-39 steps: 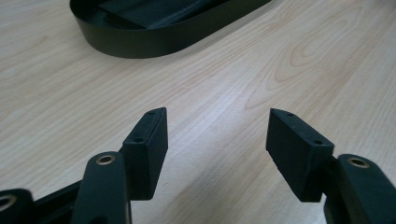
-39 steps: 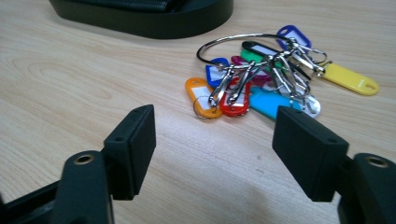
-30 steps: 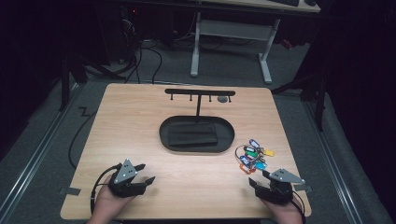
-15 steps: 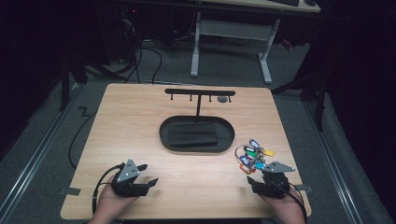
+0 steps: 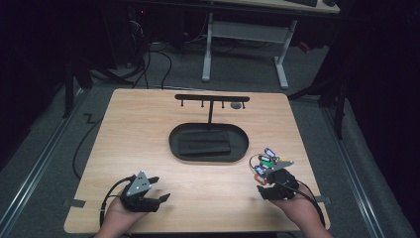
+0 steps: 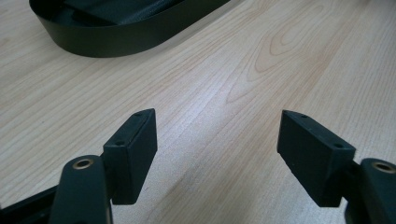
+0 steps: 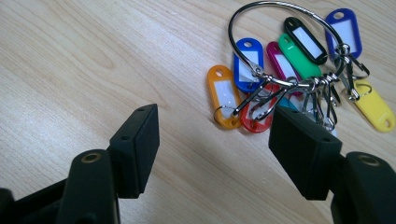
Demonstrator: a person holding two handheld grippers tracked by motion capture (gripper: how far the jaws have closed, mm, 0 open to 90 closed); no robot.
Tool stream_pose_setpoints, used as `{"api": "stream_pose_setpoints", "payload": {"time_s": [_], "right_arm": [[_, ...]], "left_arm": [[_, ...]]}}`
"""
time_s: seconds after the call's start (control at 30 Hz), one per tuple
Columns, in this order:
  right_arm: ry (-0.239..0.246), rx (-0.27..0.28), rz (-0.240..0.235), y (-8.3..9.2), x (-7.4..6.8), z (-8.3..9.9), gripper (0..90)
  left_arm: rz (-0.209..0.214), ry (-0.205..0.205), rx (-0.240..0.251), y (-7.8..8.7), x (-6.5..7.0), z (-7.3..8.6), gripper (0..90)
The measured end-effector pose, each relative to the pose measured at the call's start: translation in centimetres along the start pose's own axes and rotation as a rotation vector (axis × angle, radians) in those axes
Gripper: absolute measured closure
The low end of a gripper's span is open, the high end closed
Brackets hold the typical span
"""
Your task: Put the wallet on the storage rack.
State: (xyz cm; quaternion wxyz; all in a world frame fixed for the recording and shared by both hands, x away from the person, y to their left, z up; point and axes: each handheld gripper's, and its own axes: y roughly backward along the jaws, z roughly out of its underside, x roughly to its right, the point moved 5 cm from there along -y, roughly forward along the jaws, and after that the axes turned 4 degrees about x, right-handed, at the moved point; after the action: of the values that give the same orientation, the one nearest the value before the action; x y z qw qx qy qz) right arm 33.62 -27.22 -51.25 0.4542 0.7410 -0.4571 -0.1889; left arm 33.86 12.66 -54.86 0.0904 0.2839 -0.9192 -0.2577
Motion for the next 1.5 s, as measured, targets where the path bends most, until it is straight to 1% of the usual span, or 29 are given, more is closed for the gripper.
{"api": "stream_pose_setpoints", "payload": {"time_s": [0.03, 0.07, 0.13, 0.2, 0.27, 0.37, 0.43, 0.5, 0.57, 0.63, 0.67, 0.73, 0.77, 0.83, 0.97, 1.0, 1.07, 1.1, 1.13, 1.23, 1.27, 1.33, 1.37, 1.5], "right_arm": [[0.006, -0.014, -0.002, -0.1, 0.1, -0.2, 34.1], [0.007, -0.026, -0.001, -0.1, 0.1, -0.4, 34.2], [0.025, -0.041, 0.003, 0.0, 0.3, -1.0, 35.2], [0.038, -0.059, -0.006, -0.1, 0.6, -1.6, 36.1], [0.070, -0.086, -0.004, -0.2, 0.8, -2.3, 35.9], [0.115, -0.127, -0.016, -0.5, 1.0, -3.4, 39.9], [0.134, -0.144, -0.031, -1.0, 1.1, -4.1, 40.2], [0.155, -0.177, -0.042, -1.8, 1.3, -4.5, 39.8], [0.160, -0.224, -0.062, -2.5, 1.5, -4.6, 39.6], [0.175, -0.249, -0.071, -3.2, 1.9, -4.8, 41.3], [0.169, -0.260, -0.077, -3.4, 2.1, -5.0, 42.3], [0.175, -0.282, -0.085, -3.8, 2.3, -5.3, 44.8], [0.196, -0.291, -0.089, -4.0, 2.5, -5.5, 45.9], [0.218, -0.319, -0.088, -4.5, 2.7, -5.9, 49.2], [0.238, -0.354, -0.115, -5.2, 2.5, -6.5, 58.8], [0.248, -0.367, -0.121, -5.4, 2.5, -6.5, 59.8], [0.266, -0.391, -0.110, -5.7, 2.4, -6.4, 64.0], [0.267, -0.399, -0.117, -5.8, 2.4, -6.4, 67.3], [0.266, -0.408, -0.114, -5.9, 2.3, -6.4, 68.7], [0.283, -0.423, -0.114, -6.1, 2.2, -6.3, 75.0], [0.287, -0.424, -0.109, -6.2, 2.2, -6.3, 79.2], [0.296, -0.425, -0.118, -6.1, 2.0, -6.4, 83.2], [0.302, -0.421, -0.107, -6.0, 2.0, -6.4, 85.9], [0.317, -0.398, -0.109, -5.1, 1.6, -6.8, 86.7]], "left_arm": [[0.004, 0.004, 0.000, 0.1, 0.0, 0.0, 29.3], [0.004, 0.002, 0.002, 0.1, 0.1, 0.0, 29.3], [0.001, -0.006, 0.011, 0.3, 0.2, -0.1, 29.4], [0.001, -0.012, 0.006, 0.2, 0.2, -0.1, 29.4], [0.001, -0.020, -0.009, 0.0, 0.1, -0.1, 29.4], [0.014, -0.021, -0.013, 0.0, 0.2, 0.1, 29.6], [0.019, -0.025, -0.013, 0.0, 0.3, 0.0, 29.8], [0.017, -0.028, -0.016, -0.1, 0.3, 0.0, 29.9], [0.018, -0.033, -0.017, 0.0, 0.3, 0.0, 30.0], [0.018, -0.043, -0.021, 0.0, 0.4, 0.1, 30.2], [0.017, -0.042, -0.020, 0.0, 0.3, 0.1, 30.2], [0.017, -0.038, -0.021, 0.0, 0.2, 0.1, 30.4], [0.018, -0.038, -0.024, 0.0, 0.2, 0.2, 30.5], [0.015, -0.037, -0.026, 0.0, 0.0, 0.2, 30.5], [0.015, -0.031, -0.026, 0.1, -0.1, 0.2, 30.9], [0.016, -0.032, -0.026, 0.2, -0.1, 0.3, 30.9], [0.017, -0.035, -0.027, 0.2, -0.1, 0.3, 31.2], [0.018, -0.039, -0.032, 0.2, -0.1, 0.3, 31.3], [0.019, -0.043, -0.033, 0.1, -0.1, 0.3, 31.3], [0.021, -0.049, -0.033, 0.1, 0.0, 0.3, 31.5], [0.020, -0.050, -0.033, 0.1, 0.1, 0.3, 31.5], [0.020, -0.049, -0.032, 0.1, 0.1, 0.3, 31.6], [0.019, -0.049, -0.033, 0.1, 0.1, 0.3, 31.7], [0.014, -0.047, -0.035, 0.2, 0.1, 0.3, 31.8]]}}
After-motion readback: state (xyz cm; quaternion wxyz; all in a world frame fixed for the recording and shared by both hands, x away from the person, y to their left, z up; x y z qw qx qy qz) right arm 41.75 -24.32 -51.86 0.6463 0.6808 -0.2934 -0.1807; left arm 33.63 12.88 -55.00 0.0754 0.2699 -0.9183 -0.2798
